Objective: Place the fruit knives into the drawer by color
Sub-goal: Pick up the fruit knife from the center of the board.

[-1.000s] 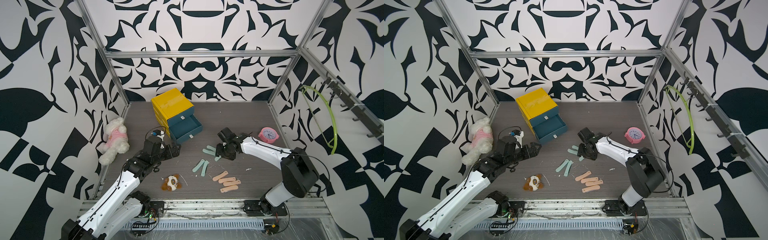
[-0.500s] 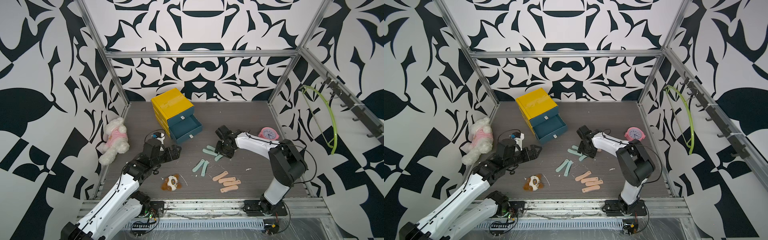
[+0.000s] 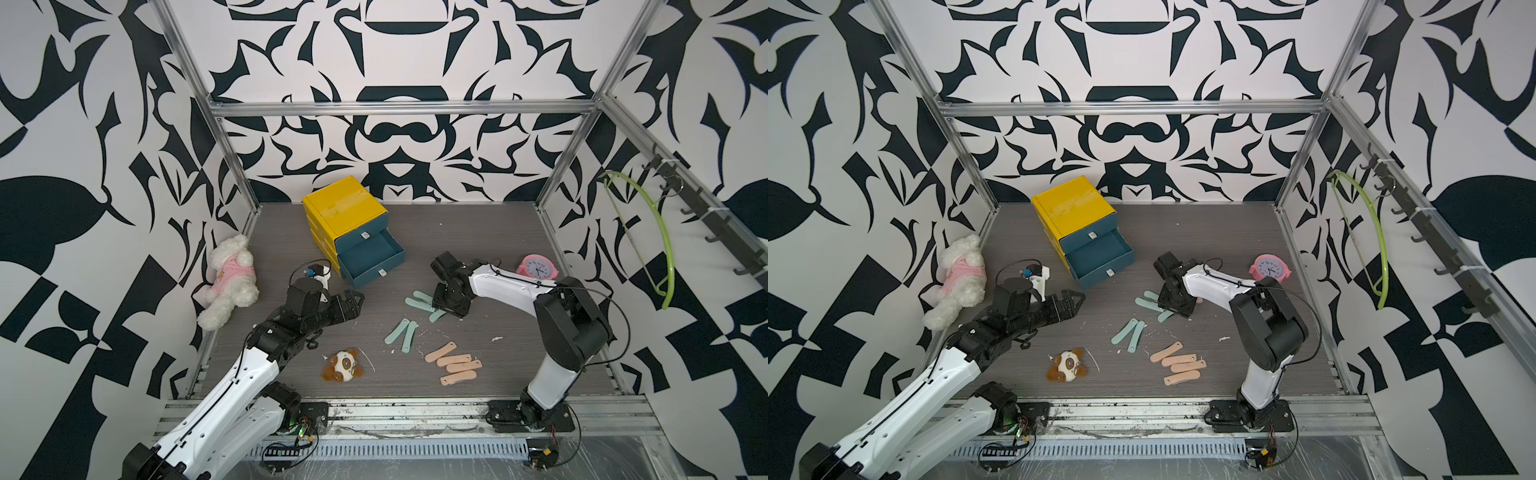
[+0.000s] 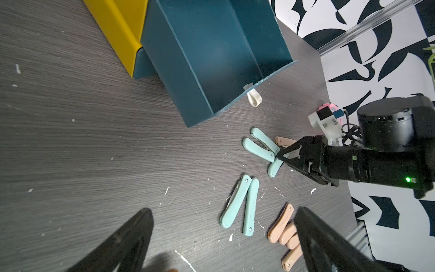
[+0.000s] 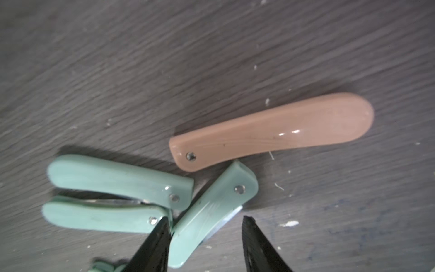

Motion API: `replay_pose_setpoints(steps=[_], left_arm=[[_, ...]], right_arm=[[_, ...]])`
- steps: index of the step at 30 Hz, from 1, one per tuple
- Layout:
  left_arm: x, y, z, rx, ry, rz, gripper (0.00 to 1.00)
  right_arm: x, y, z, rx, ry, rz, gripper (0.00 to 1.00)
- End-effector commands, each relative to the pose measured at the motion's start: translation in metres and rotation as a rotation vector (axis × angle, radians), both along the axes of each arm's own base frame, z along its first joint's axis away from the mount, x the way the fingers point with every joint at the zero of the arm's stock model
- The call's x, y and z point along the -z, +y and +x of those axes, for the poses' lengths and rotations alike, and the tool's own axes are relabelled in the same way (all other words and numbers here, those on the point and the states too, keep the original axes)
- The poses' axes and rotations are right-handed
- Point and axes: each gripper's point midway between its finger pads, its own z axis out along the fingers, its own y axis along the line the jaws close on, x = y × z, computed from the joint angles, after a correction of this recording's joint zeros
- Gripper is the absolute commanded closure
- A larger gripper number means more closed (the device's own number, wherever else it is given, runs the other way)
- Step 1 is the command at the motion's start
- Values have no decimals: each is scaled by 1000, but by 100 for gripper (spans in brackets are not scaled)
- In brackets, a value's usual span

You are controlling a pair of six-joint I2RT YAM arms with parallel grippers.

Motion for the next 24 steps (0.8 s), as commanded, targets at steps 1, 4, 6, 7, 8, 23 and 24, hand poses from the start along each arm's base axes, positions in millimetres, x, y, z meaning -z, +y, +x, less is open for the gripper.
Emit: replay_pose_setpoints(steps=[1,4,6,7,8,23,24], left_arm=[[2,0,-2,10,-9,0,1],[4,1,-3,9,-6,1,1],[4,1,-3,7,-10,3,1],[4,2,-4,5,-10,5,1],[5,2,-4,5,-9,5,1],[8,2,-3,0,2,1,1],[8,1,-4,2,5,2,1]], right_arm=[[-3,2,5,-6,-2,-3,49],[1,-1,-1,-15,24,-20,51],[0,-4,-6,-30,35,-30,53],[-1,-6,-9,-39,45,-38,53],[-1,-9,-13,-45,54,-44,54],[16,-24,-39,-153,178,-116,59],[19,-23,-39,-155,177,-114,60]])
